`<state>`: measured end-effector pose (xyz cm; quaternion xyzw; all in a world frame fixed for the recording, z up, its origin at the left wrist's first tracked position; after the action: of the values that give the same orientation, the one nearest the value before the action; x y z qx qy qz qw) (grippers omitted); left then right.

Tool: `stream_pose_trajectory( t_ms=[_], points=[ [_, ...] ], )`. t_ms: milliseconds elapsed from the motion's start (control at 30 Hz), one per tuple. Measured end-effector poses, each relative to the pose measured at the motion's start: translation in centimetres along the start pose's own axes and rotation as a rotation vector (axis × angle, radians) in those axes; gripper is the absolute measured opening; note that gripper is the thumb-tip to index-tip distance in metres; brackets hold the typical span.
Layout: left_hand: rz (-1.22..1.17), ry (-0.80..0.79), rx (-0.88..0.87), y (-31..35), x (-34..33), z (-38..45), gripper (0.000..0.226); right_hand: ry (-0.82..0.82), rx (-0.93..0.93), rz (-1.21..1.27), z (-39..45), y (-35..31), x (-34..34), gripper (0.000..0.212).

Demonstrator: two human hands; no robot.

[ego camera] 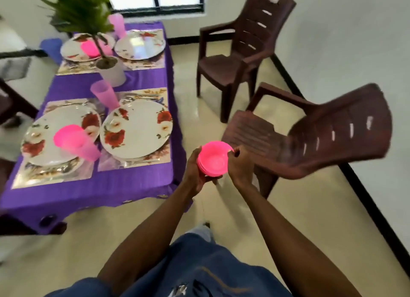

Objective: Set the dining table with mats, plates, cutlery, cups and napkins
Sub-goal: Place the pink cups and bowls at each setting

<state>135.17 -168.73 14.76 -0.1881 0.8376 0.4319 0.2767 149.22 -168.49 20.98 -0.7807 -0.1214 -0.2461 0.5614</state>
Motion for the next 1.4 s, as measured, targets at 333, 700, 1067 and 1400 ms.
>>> stream_pose_trajectory(
  t_ms=[333, 700, 1067, 1400],
  points=[
    [-0.209, 0.266, -0.267, 6.7, 5.8, 4.6, 0.053, -0.300, 0.295, -0.156, 10.5, -6.1, -9.9, 0.011],
    [-0.366, 0.585, -0.563, 18.2, 12.9, 6.6, 0.036, -0.484, 0.393, -0.037, 19.1, -17.8, -19.9, 0.009],
    [-0.644, 1.016, -0.836, 20.8, 19.3, 5.4, 0.049, -0.807, 0.411, -0.167, 24.5, -22.9, -32.0, 0.004],
    [-0.935, 1.266, -1.052, 23.9, 19.4, 9.4, 0.032, -1.213, 0.641, -0.400, 28.9, -24.0, -41.3, 0.008]
  ],
)
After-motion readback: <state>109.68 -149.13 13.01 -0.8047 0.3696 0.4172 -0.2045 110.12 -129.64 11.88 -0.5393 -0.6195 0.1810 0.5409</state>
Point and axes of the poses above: each hand's wrist, its own z-axis towards the middle knuckle, its own x-axis out of the back of the hand, y = z × x, the point moved 4 cm from there along z, towards the middle knuckle, and after that the axes turned 12 degrees about -y, right-handed, at the moved point
